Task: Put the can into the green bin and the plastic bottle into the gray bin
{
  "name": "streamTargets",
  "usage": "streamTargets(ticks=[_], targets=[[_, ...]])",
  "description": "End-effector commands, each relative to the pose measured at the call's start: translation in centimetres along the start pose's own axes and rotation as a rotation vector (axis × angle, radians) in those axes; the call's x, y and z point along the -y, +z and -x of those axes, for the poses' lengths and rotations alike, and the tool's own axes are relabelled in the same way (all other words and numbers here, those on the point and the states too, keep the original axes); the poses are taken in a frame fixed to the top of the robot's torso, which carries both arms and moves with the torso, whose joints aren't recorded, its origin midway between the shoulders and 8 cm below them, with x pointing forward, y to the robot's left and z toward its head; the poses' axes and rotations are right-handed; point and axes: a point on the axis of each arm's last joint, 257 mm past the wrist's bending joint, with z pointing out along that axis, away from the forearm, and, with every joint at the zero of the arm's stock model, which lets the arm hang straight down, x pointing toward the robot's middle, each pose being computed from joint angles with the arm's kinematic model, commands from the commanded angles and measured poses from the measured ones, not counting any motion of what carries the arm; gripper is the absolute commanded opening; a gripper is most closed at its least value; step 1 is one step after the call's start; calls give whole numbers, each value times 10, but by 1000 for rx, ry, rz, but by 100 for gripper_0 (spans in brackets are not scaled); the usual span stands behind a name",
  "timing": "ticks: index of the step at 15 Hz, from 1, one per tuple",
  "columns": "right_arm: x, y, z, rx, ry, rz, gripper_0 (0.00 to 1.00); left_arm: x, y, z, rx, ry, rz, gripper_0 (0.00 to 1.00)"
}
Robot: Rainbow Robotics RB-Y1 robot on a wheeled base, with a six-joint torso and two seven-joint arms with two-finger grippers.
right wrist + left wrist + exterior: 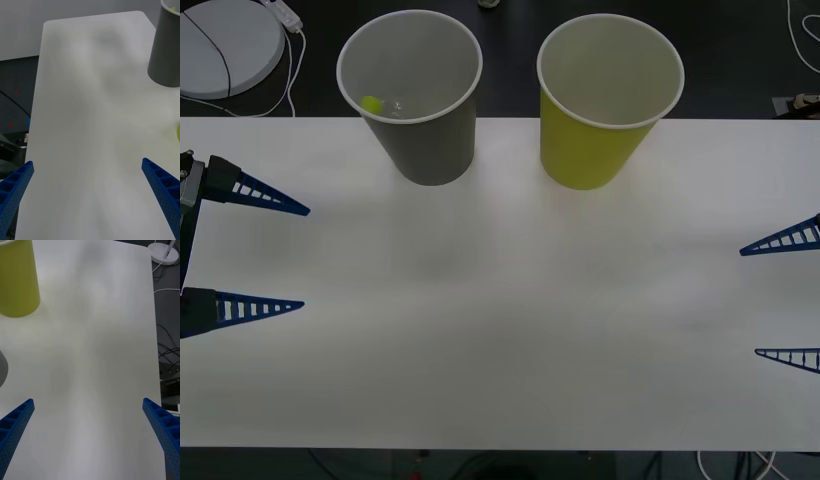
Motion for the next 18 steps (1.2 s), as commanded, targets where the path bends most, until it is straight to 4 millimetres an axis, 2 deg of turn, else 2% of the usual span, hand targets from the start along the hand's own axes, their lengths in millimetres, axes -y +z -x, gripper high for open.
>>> streamTargets(ticks=[1, 3, 10, 18], targets=[[0, 0, 0, 0, 0, 0, 100, 12, -4, -2, -1, 16, -8, 100], [0, 0, 0, 0, 0, 0, 100, 21, -11, -3, -2, 28, -34, 100], [0, 0, 0, 0, 0, 0, 100, 36, -17, -11, 0, 58, -42, 100], [0, 0, 0, 0, 0, 0, 100, 35, -17, -8, 30, 65, -36, 100]])
